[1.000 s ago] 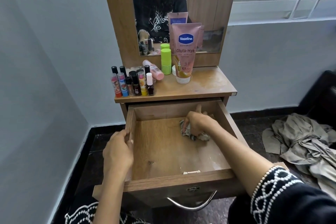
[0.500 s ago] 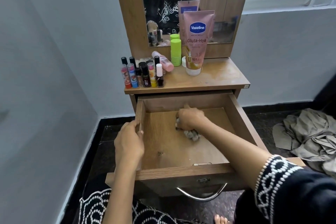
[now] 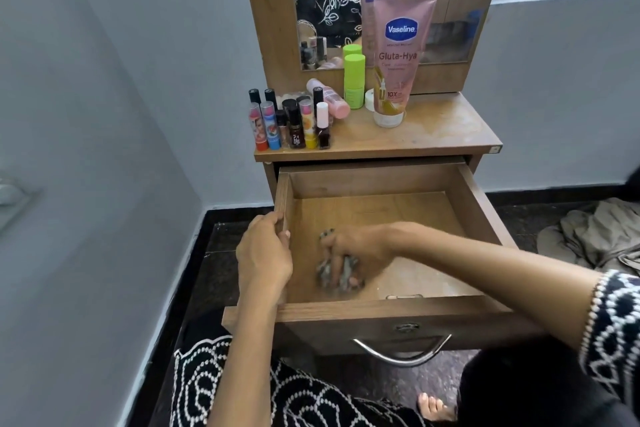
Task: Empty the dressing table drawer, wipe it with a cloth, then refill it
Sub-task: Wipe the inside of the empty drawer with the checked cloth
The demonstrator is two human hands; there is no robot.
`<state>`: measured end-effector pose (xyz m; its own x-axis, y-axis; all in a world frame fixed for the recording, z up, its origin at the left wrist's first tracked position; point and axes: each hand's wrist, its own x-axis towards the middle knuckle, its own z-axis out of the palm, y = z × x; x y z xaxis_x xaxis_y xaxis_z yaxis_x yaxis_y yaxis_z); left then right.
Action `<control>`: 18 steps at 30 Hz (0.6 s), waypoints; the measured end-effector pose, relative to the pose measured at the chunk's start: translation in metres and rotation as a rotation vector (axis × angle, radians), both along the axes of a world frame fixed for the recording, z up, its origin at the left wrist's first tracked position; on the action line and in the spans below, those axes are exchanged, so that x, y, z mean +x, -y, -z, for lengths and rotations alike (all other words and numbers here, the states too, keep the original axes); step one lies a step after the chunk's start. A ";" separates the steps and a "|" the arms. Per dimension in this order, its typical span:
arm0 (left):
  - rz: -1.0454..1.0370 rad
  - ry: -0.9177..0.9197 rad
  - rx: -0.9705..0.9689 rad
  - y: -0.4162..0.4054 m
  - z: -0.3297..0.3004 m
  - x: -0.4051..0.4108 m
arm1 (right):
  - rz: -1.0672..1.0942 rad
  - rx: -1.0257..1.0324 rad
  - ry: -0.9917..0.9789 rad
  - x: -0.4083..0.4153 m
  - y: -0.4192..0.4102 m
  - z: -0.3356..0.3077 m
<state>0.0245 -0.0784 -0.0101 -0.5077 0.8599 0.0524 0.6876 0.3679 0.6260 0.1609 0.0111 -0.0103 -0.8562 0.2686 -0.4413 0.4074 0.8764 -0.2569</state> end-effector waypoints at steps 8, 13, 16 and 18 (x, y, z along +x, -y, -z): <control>-0.001 -0.002 -0.016 0.002 -0.003 0.001 | 0.068 0.069 -0.104 -0.033 0.008 0.015; -0.004 -0.004 -0.011 0.002 -0.003 0.001 | -0.177 0.014 0.014 -0.016 0.015 0.005; -0.012 -0.005 -0.013 0.002 -0.004 0.002 | -0.010 -0.003 0.019 -0.010 -0.016 -0.001; -0.019 -0.001 -0.011 0.001 -0.004 0.002 | 0.137 0.025 -0.056 -0.014 -0.028 -0.001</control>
